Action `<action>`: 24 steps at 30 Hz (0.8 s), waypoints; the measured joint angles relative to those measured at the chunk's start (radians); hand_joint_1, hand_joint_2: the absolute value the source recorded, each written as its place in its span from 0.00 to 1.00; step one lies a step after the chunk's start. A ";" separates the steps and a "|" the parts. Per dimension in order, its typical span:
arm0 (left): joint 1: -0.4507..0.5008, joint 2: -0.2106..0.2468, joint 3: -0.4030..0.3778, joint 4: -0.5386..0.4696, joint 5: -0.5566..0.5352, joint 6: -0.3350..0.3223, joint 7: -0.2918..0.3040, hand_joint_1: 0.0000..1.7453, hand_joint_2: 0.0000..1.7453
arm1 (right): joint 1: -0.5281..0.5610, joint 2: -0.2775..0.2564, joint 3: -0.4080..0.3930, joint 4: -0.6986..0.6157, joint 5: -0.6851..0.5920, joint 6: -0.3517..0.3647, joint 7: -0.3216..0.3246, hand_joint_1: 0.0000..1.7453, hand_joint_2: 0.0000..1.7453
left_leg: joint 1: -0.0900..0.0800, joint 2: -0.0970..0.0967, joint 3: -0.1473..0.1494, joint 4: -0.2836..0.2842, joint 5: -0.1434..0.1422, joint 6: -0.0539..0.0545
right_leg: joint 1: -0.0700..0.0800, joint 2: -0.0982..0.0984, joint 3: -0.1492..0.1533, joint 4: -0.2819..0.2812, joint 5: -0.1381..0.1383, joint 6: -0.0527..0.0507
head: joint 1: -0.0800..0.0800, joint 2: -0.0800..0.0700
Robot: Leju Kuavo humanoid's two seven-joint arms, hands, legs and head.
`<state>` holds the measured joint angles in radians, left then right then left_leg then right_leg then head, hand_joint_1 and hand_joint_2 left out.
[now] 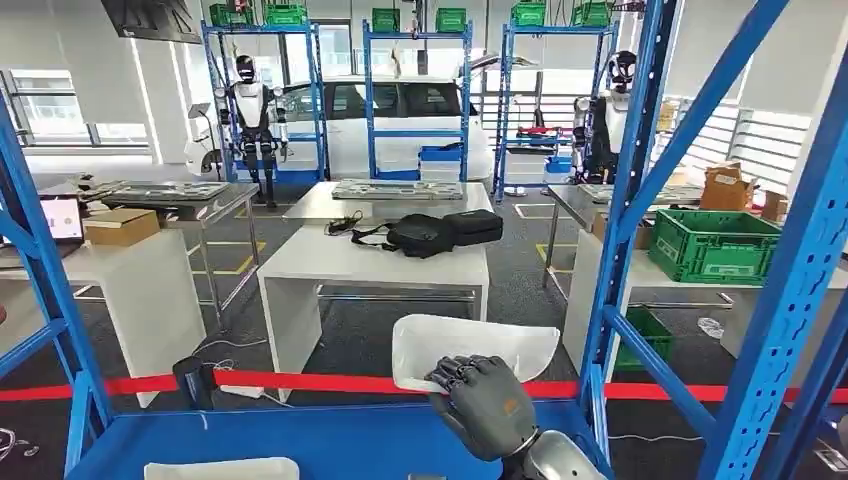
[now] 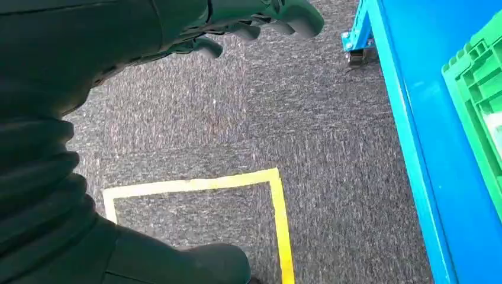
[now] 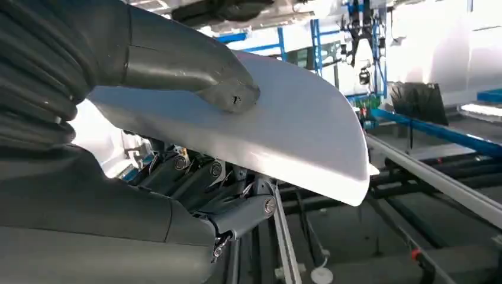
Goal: Take the parts from the cabinet and place them on the table.
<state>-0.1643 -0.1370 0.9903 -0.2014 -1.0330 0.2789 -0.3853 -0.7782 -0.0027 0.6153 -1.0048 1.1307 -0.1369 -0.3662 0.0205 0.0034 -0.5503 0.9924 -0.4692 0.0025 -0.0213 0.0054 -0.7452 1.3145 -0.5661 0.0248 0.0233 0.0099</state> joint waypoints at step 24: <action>-0.012 0.054 0.005 -0.006 0.008 0.003 0.011 0.00 1.00 | 0.081 -0.056 -0.055 -0.143 -0.021 -0.004 -0.011 0.92 1.00 | -0.014 -0.004 0.028 0.012 -0.037 -0.010 | 0.021 0.004 0.091 -0.277 0.155 -0.029 | -0.006 0.000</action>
<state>-0.1758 -0.0832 0.9949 -0.2079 -1.0246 0.2815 -0.3738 -0.6968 -0.0591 0.5604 -1.1479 1.1093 -0.1408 -0.3769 0.0063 -0.0005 -0.5222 1.0039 -0.5061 -0.0074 -0.0003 0.0095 -0.6545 1.0373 -0.4115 -0.0038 0.0168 0.0099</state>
